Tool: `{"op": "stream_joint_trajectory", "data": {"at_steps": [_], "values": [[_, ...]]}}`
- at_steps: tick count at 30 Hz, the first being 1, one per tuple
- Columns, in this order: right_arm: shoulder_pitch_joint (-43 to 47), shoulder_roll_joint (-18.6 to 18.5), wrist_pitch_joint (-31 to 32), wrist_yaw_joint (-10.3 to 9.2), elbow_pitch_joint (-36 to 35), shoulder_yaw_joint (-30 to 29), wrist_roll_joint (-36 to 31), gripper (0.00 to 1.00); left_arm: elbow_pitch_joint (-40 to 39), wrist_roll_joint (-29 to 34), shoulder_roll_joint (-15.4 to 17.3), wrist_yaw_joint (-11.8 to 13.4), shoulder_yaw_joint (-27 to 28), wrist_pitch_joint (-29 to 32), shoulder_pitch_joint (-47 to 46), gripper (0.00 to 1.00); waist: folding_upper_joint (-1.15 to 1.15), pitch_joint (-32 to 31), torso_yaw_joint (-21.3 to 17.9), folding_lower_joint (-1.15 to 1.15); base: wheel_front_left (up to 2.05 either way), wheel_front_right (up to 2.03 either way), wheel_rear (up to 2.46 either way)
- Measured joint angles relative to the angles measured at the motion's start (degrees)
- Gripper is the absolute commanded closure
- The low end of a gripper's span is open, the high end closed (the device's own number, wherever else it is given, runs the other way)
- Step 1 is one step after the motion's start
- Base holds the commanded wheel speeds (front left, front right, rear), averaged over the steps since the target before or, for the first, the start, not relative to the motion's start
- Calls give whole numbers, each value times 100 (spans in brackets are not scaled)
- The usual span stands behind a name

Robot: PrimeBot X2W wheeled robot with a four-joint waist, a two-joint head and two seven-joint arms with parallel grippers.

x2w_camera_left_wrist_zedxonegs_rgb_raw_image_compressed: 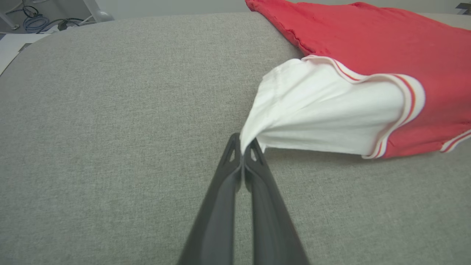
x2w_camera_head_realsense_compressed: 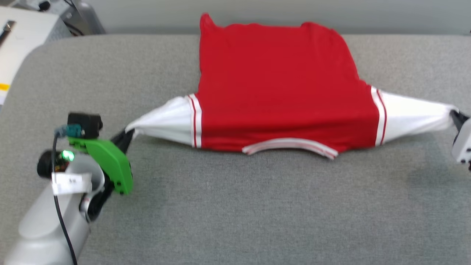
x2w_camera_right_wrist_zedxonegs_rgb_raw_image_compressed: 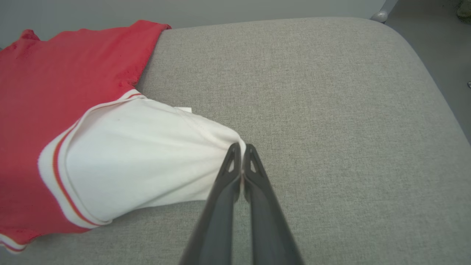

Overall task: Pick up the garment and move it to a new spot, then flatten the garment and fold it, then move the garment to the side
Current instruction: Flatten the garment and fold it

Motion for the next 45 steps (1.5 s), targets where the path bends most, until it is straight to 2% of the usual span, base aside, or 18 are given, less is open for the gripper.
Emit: {"op": "stream_joint_trajectory", "data": {"at_steps": [10,19,26,33,34,35,39,45], "values": [[1274,-52,687,0,-474,-283,348,100,-988,-467,290,321,-85,708,1404,100,0,-755,21,0,0,0,0],[2540,-37,1613,0,-1265,-838,532,100,-2115,-907,643,693,-80,1232,2644,100,0,-1212,21,0,0,0,0],[3410,155,2275,-1,-2058,-1382,472,100,-2887,-1118,787,928,-92,1388,3235,100,0,-1257,28,0,0,0,0],[3529,410,2708,-2,-2776,-1771,200,100,-3515,-1132,790,1012,-177,1591,3272,100,0,-1058,62,0,0,0,0],[3528,430,2759,-3,-2848,-1817,165,74,-3584,-1129,794,1018,-187,1627,3265,100,0,-1023,68,0,0,0,0],[3524,443,2815,-4,-2950,-1866,123,0,-3675,-1114,811,1020,-209,1678,3254,100,0,-978,78,0,0,0,0],[3319,391,3052,-8,-3506,-1861,75,0,-4129,-1063,920,1123,-280,1940,3171,100,0,-737,124,0,0,0,0],[2465,299,3512,-8,-4253,-1735,189,0,-4943,-892,1089,1391,-289,2228,3129,100,0,-276,219,0,0,0,0]]}}
